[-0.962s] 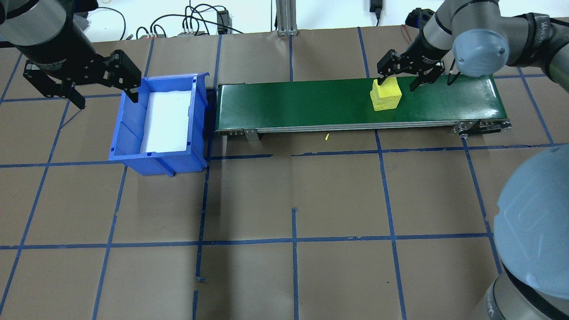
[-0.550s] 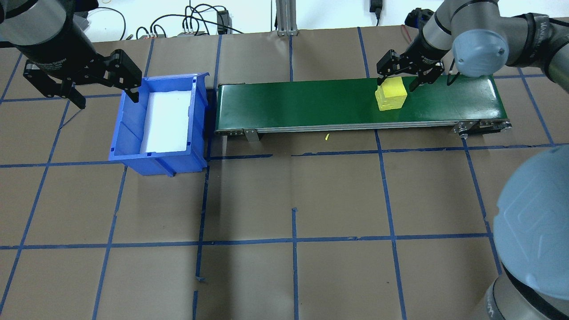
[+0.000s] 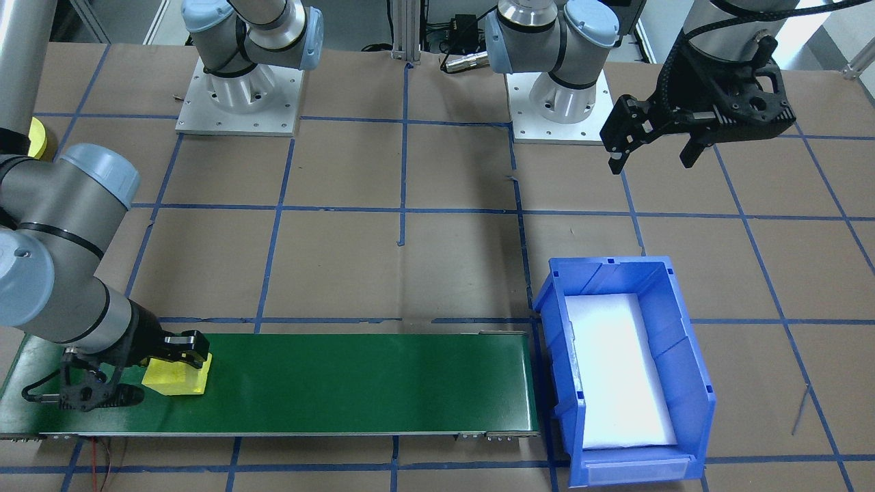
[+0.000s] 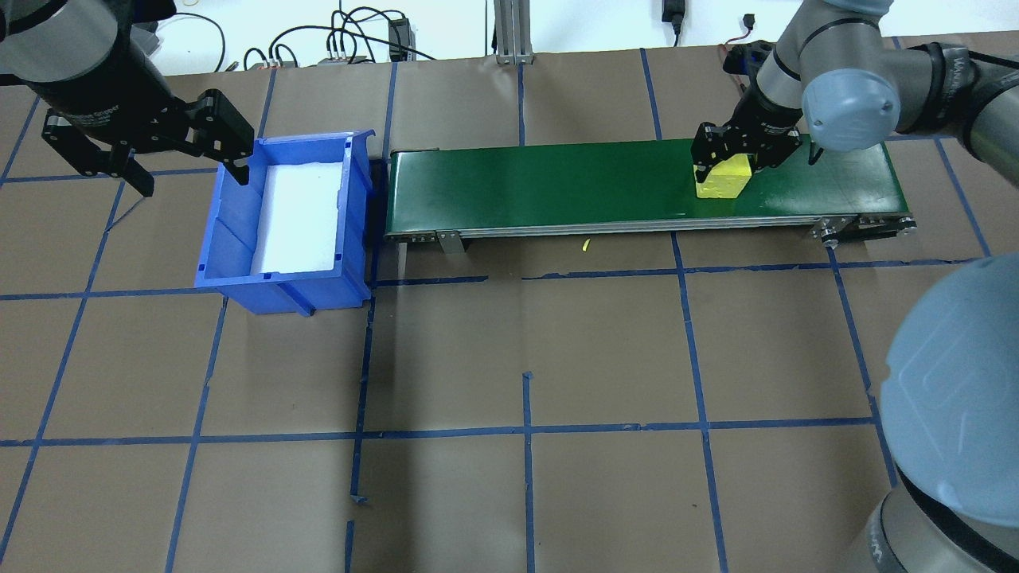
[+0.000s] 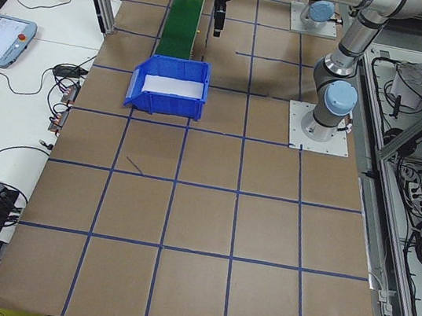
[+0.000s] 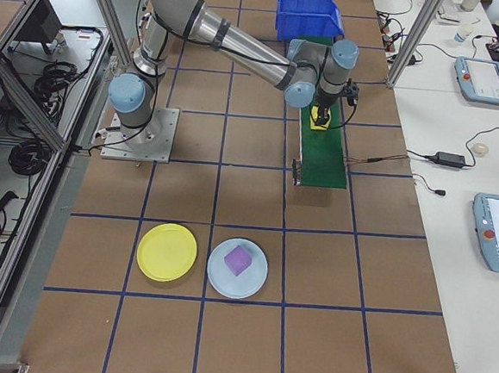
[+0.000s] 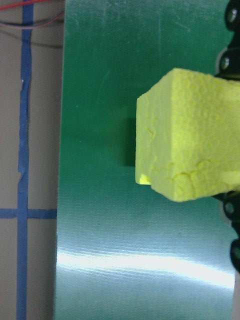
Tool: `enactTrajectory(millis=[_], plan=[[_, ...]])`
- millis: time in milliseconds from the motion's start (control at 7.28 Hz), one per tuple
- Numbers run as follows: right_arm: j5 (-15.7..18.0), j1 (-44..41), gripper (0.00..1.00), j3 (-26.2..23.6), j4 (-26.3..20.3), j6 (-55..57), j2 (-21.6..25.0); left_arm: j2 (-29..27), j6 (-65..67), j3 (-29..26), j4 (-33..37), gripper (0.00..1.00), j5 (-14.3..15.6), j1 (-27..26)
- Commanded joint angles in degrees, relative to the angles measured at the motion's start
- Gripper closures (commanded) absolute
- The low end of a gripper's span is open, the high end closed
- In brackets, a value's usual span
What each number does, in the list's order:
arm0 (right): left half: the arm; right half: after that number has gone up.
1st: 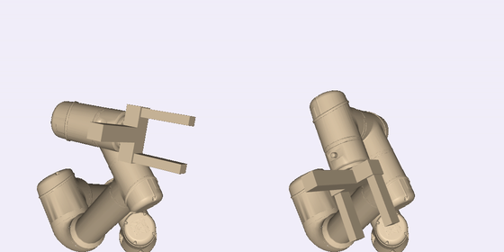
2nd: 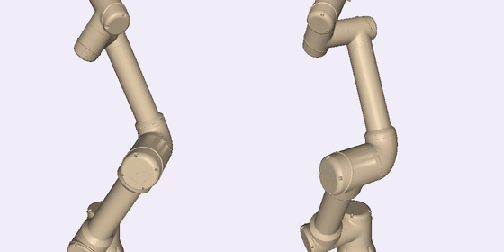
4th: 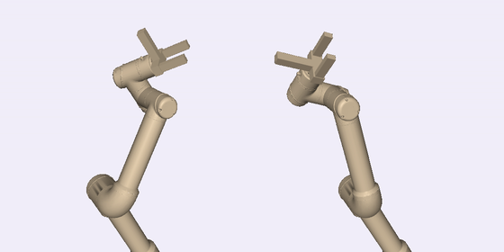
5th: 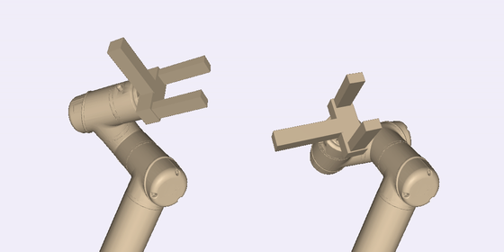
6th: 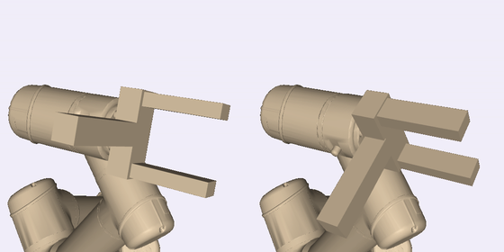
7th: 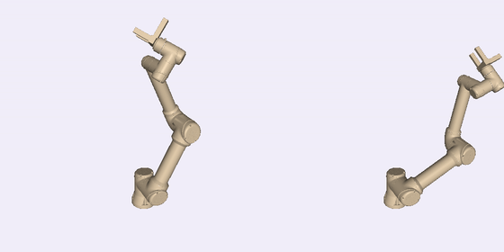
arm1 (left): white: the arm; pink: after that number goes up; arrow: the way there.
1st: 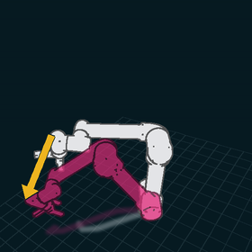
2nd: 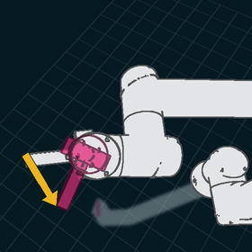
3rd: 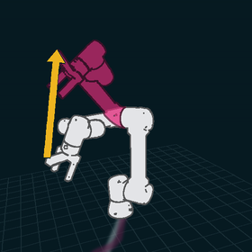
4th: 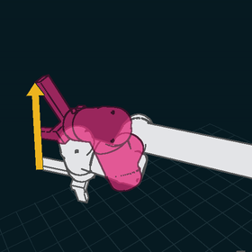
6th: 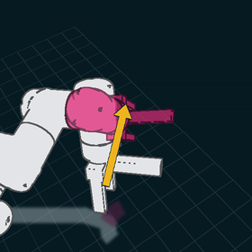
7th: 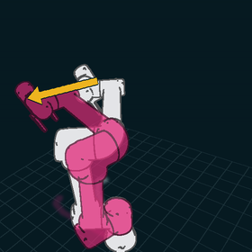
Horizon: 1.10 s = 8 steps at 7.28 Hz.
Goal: Move block left to right into plate
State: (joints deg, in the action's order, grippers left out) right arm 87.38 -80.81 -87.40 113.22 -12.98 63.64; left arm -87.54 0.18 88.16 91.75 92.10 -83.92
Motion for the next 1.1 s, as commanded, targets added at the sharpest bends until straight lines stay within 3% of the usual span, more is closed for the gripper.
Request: enactTrajectory(millis=[0, 137, 275, 412, 687, 962], plan=[[5.4, 1.5, 0.82, -0.6, -3.4, -9.9, 5.7, 0.0, 0.0, -0.1, 0.0, 0.00, 0.1, -0.3], [6.1, 7.0, 0.85, -1.9, -12.4, -14.0, 10.8, 0.0, 0.0, -0.2, 0.0, 0.00, 0.2, -0.3], [7.7, 13.2, 0.85, -5.7, -16.5, -20.4, 15.6, 0.0, 0.1, 0.0, -0.1, 0.00, 0.1, -0.4], [10.2, 19.8, 0.85, -10.5, -16.7, -30.3, 19.2, 0.0, 0.1, -0.2, 0.0, 0.00, 0.2, -0.4], [12.3, 35.4, 0.85, -16.1, -14.5, -44.8, 19.8, 0.1, 0.1, -0.4, 0.0, 0.00, 0.1, -0.5], [12.4, 46.8, 0.85, -22.0, -6.0, -57.5, 19.6, 0.5, 0.1, -0.2, 0.0, 0.00, 0.1, -0.5]])
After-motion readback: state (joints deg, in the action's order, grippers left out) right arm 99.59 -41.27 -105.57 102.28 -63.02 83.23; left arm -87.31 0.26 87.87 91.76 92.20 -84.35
